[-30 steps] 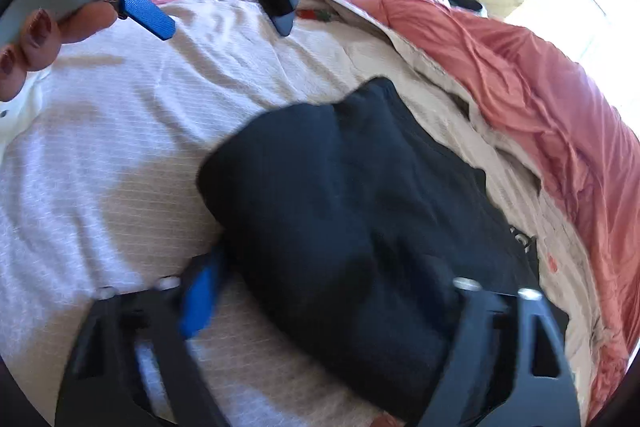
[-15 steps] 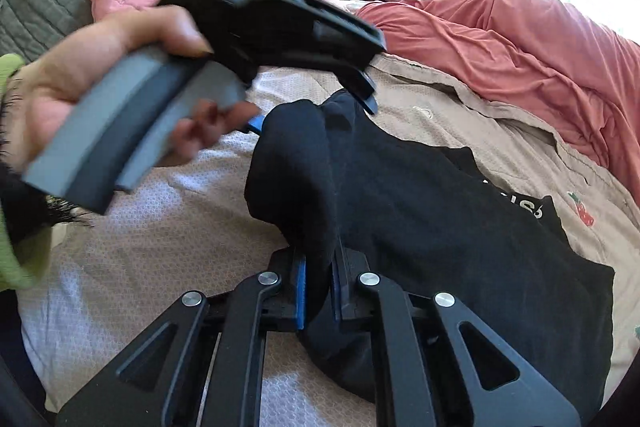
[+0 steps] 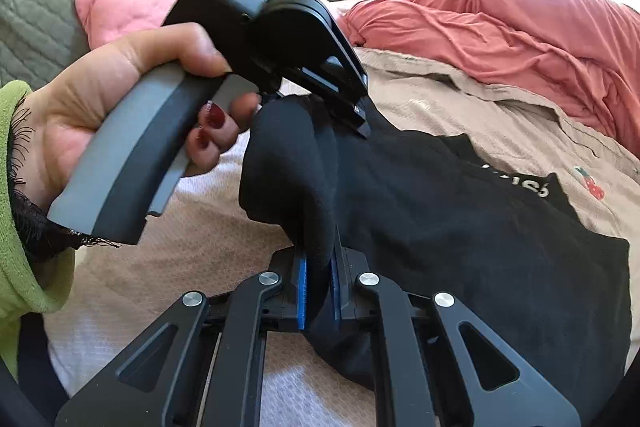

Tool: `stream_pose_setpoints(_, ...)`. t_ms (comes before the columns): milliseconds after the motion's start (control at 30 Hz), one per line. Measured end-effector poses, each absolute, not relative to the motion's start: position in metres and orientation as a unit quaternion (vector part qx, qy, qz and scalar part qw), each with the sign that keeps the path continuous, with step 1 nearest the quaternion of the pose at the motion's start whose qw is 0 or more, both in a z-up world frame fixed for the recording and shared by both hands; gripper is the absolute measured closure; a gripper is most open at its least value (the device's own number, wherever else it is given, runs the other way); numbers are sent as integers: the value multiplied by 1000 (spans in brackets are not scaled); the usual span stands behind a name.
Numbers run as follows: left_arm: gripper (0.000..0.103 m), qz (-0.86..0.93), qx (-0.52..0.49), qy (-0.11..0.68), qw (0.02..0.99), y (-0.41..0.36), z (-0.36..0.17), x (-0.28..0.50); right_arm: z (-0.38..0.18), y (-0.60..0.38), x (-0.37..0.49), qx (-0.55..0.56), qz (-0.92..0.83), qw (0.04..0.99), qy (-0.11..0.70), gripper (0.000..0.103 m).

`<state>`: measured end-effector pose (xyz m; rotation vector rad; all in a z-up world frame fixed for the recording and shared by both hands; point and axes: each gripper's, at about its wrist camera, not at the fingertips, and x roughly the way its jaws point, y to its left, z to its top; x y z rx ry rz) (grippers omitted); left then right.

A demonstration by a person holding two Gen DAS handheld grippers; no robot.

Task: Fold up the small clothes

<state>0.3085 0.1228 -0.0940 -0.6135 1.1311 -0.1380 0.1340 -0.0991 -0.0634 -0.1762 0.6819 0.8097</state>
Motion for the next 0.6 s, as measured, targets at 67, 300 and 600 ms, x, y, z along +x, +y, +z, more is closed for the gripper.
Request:
stream_pose_setpoints(67, 95, -73, -285, 521, 801, 114, -80, 309, -55, -113, 134, -68, 382, 864, 321, 95)
stream_pose_setpoints(300, 95, -110, -257, 506, 816, 49, -26, 313, -29, -183, 137, 15, 357, 878, 320, 96)
stream_pose_setpoints(600, 95, -148, -211, 527, 810, -74, -14, 316, -27, -280, 127, 70, 298, 897, 318, 96)
